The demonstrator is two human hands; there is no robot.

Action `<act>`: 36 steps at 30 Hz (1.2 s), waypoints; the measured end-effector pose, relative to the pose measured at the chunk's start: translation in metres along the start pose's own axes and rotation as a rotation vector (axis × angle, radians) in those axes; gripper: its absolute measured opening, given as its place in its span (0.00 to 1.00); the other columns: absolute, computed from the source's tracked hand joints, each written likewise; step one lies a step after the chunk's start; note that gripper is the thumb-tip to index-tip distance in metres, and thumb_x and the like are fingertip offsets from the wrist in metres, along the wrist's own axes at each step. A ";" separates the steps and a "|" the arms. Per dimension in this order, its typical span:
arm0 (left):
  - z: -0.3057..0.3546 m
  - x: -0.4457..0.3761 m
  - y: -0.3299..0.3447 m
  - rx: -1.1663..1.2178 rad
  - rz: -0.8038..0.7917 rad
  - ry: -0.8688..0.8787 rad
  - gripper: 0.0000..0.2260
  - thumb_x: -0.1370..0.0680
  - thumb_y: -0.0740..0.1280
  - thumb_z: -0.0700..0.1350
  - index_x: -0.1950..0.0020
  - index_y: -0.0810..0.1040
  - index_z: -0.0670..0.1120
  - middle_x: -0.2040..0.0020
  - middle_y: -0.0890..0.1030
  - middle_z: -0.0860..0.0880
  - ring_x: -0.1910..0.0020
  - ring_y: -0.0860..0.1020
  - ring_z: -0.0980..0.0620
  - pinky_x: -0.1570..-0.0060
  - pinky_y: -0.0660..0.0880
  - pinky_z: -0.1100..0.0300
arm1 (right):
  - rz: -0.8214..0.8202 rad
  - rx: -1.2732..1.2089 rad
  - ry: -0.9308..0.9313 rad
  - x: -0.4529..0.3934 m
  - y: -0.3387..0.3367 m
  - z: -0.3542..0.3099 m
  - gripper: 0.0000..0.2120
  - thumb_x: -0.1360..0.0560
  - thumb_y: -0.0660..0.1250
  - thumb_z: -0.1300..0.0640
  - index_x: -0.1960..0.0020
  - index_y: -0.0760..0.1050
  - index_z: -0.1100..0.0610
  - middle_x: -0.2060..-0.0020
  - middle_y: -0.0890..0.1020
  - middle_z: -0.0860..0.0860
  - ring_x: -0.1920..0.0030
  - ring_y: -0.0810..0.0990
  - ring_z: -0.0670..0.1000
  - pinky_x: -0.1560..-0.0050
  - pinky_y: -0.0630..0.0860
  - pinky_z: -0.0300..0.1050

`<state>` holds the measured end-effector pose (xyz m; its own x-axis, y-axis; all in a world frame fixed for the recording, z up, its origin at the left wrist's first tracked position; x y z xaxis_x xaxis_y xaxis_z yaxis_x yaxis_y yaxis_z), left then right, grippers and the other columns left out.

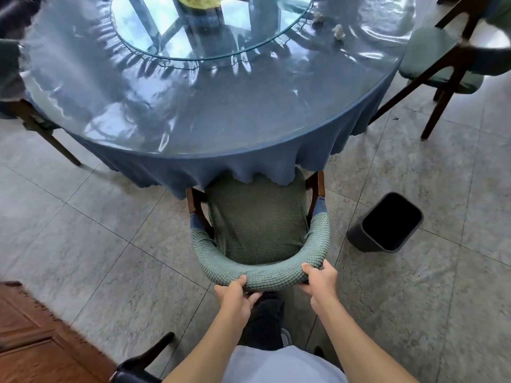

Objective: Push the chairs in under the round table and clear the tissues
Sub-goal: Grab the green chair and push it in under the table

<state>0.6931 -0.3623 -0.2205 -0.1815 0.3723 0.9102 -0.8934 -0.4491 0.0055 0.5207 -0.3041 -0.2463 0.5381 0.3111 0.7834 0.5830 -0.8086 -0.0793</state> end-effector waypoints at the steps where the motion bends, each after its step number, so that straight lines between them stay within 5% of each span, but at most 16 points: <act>1: 0.007 -0.003 0.007 0.007 0.001 0.000 0.25 0.22 0.62 0.27 0.30 0.61 0.44 0.29 0.67 0.35 0.35 0.72 0.31 0.50 0.77 0.32 | -0.002 -0.003 0.006 -0.005 0.007 -0.007 0.12 0.25 0.65 0.70 0.45 0.75 0.59 0.51 0.82 0.54 0.52 0.82 0.56 0.56 0.83 0.60; 6: 0.042 -0.024 0.033 0.010 -0.028 -0.003 0.18 0.22 0.63 0.28 0.37 0.62 0.43 0.31 0.69 0.35 0.41 0.75 0.33 0.46 0.75 0.30 | -0.015 -0.003 0.009 -0.024 0.041 -0.038 0.12 0.25 0.65 0.71 0.43 0.75 0.61 0.50 0.82 0.56 0.50 0.82 0.56 0.56 0.83 0.60; 14: 0.085 -0.052 0.076 0.043 -0.058 -0.015 0.24 0.22 0.64 0.28 0.31 0.61 0.44 0.33 0.71 0.35 0.42 0.77 0.33 0.55 0.80 0.34 | 0.010 0.035 -0.002 -0.060 0.083 -0.082 0.12 0.24 0.67 0.68 0.41 0.75 0.64 0.48 0.82 0.58 0.52 0.82 0.55 0.61 0.83 0.50; 23: 0.108 -0.069 0.123 0.094 -0.075 0.028 0.20 0.22 0.64 0.29 0.34 0.64 0.43 0.36 0.74 0.37 0.42 0.77 0.35 0.46 0.75 0.29 | -0.054 0.009 0.001 -0.101 0.110 -0.124 0.11 0.23 0.65 0.69 0.40 0.75 0.66 0.48 0.82 0.61 0.50 0.83 0.59 0.54 0.83 0.57; 28: 0.125 -0.085 0.147 0.143 -0.066 0.021 0.30 0.22 0.64 0.28 0.24 0.57 0.45 0.31 0.72 0.37 0.39 0.76 0.34 0.45 0.73 0.28 | -0.119 -0.041 0.043 -0.119 0.127 -0.148 0.13 0.24 0.62 0.74 0.41 0.73 0.66 0.48 0.81 0.62 0.50 0.82 0.59 0.44 0.79 0.64; 36: 0.150 -0.108 0.180 0.192 -0.076 0.013 0.40 0.23 0.64 0.27 0.20 0.48 0.50 0.27 0.68 0.37 0.38 0.76 0.34 0.44 0.74 0.29 | -0.100 0.017 0.097 -0.159 0.156 -0.172 0.32 0.26 0.67 0.71 0.25 0.60 0.64 0.35 0.75 0.62 0.45 0.81 0.59 0.45 0.79 0.62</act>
<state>0.6131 -0.6052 -0.2563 -0.1229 0.4211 0.8986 -0.8103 -0.5654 0.1541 0.4212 -0.5654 -0.2767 0.4163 0.3394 0.8435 0.6412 -0.7674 -0.0077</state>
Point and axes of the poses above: each hand's wrist, its own x-axis away from the middle knuckle, its own y-axis out of the palm, z = x × y, the point moved 1 cm from there along -x, towards the middle knuckle
